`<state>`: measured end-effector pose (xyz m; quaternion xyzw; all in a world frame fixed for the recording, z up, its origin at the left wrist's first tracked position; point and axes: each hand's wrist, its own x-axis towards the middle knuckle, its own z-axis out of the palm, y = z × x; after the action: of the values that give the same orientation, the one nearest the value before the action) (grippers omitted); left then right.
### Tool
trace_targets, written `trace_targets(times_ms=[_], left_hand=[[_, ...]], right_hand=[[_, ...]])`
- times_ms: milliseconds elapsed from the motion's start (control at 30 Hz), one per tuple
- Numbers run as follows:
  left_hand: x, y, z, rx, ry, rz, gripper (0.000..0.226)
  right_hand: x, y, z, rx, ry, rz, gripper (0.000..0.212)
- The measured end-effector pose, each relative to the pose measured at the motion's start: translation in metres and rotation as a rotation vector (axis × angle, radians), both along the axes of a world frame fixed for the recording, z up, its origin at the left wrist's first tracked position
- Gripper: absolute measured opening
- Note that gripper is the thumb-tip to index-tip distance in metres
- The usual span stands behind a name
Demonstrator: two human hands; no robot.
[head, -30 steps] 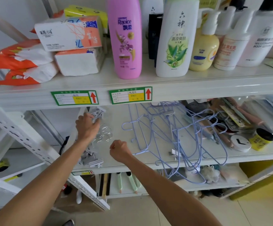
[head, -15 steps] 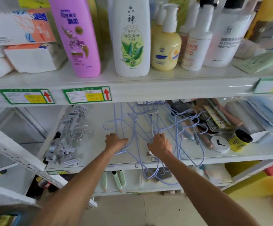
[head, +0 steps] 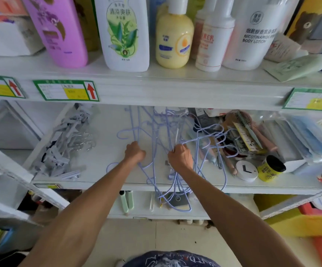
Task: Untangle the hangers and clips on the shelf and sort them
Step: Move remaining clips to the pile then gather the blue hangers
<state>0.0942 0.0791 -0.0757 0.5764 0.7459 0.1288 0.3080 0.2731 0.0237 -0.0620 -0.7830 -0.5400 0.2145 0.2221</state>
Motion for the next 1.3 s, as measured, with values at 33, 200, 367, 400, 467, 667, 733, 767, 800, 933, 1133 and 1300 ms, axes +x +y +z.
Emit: trace_targets(times_ms=[33,200,367,400,467,667,733,767,800,933,1133,1300], left_hand=[[0.002,-0.001,0.003,0.001,-0.010,-0.010,0.047],[0.016,-0.002,0.011,-0.004,-0.027,-0.065,0.047],[0.037,-0.009,0.015,-0.031,0.003,-0.077,0.044],[0.039,-0.010,0.014,-0.046,0.008,-0.076,0.046],[0.041,-0.010,0.014,-0.059,0.010,-0.098,0.049],[0.026,-0.004,0.020,-0.062,0.003,-0.094,0.045],[0.012,-0.007,0.023,0.040,-0.099,0.004,0.037],[0.004,-0.007,0.027,0.090,-0.185,0.057,0.034],[-0.004,-0.005,0.027,0.100,-0.309,0.104,0.032],[-0.034,-0.013,0.039,-0.032,-0.910,0.162,0.047],[-0.104,-0.037,0.038,0.103,-1.084,0.152,0.042],[-0.166,-0.042,0.046,0.211,-0.917,0.228,0.033]], right_hand=[[0.002,0.003,0.000,0.033,0.027,0.001,0.018],[0.000,0.024,0.010,0.134,0.167,-0.024,0.018],[0.009,0.047,0.013,0.190,0.201,-0.056,0.023],[0.010,0.049,0.013,0.213,0.221,-0.070,0.021],[0.012,0.049,0.015,0.251,0.287,-0.095,0.018],[-0.004,0.030,0.018,0.199,0.940,-0.033,0.016],[-0.015,0.022,0.015,0.105,1.179,0.027,0.019],[-0.022,0.018,0.014,0.053,1.259,0.057,0.020],[-0.030,0.013,0.013,0.007,1.316,0.091,0.021],[-0.074,-0.004,0.012,-0.140,1.511,0.133,0.024],[-0.139,-0.017,0.014,-0.291,1.604,0.249,0.021],[-0.179,-0.016,0.019,-0.327,1.413,0.289,0.026]])
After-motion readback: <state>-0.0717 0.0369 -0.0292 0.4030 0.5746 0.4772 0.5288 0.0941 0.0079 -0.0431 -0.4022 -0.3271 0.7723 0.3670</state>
